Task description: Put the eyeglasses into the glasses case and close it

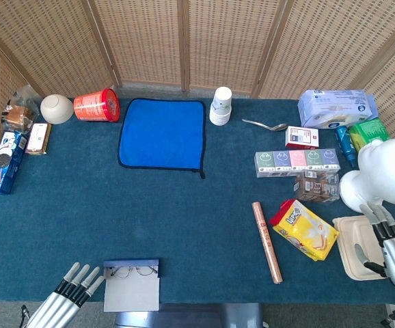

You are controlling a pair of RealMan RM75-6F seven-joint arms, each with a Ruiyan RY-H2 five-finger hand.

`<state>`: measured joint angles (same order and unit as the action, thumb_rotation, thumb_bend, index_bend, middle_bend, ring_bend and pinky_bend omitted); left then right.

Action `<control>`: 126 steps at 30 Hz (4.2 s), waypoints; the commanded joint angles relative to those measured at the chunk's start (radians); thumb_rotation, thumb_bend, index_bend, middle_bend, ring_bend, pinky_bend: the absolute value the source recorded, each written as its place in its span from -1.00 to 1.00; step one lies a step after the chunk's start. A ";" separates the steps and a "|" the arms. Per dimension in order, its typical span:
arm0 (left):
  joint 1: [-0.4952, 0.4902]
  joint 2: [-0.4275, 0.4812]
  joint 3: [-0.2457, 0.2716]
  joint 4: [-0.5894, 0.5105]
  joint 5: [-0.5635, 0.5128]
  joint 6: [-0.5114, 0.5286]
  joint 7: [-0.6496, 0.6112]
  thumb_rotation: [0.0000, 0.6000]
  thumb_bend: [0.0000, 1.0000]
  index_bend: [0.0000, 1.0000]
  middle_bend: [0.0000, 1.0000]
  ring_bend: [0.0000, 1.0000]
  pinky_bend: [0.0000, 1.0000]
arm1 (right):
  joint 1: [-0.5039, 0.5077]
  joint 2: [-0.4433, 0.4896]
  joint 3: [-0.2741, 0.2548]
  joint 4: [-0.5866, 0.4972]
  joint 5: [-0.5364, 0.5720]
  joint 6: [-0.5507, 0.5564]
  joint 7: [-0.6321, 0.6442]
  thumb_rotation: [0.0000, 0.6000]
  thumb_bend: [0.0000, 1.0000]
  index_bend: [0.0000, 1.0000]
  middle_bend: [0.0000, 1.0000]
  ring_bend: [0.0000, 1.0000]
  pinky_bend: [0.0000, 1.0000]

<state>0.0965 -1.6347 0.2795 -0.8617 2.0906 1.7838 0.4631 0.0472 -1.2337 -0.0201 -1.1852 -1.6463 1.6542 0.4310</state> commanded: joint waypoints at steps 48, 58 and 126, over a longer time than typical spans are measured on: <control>-0.090 -0.103 0.060 0.111 0.075 -0.056 0.013 0.35 -0.54 -1.00 -1.00 -1.00 -1.00 | -0.057 -0.006 0.009 0.081 -0.008 0.081 0.164 1.00 -0.18 -1.00 -0.98 -1.00 -0.52; -0.110 -0.125 0.059 0.112 0.077 -0.054 0.009 0.47 -0.54 -1.00 -1.00 -1.00 -1.00 | -0.068 -0.009 0.010 0.106 -0.006 0.091 0.197 1.00 -0.18 -1.00 -0.98 -1.00 -0.53; -0.207 0.003 -0.009 -0.226 -0.024 -0.186 -0.022 1.00 -0.29 0.20 -0.65 -0.93 -1.00 | -0.088 -0.002 -0.007 0.100 -0.008 0.056 0.186 1.00 -0.19 -1.00 -0.98 -1.00 -0.52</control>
<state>-0.1119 -1.6282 0.2714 -1.0930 2.0662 1.5911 0.4511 -0.0408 -1.2360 -0.0273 -1.0855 -1.6546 1.7107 0.6169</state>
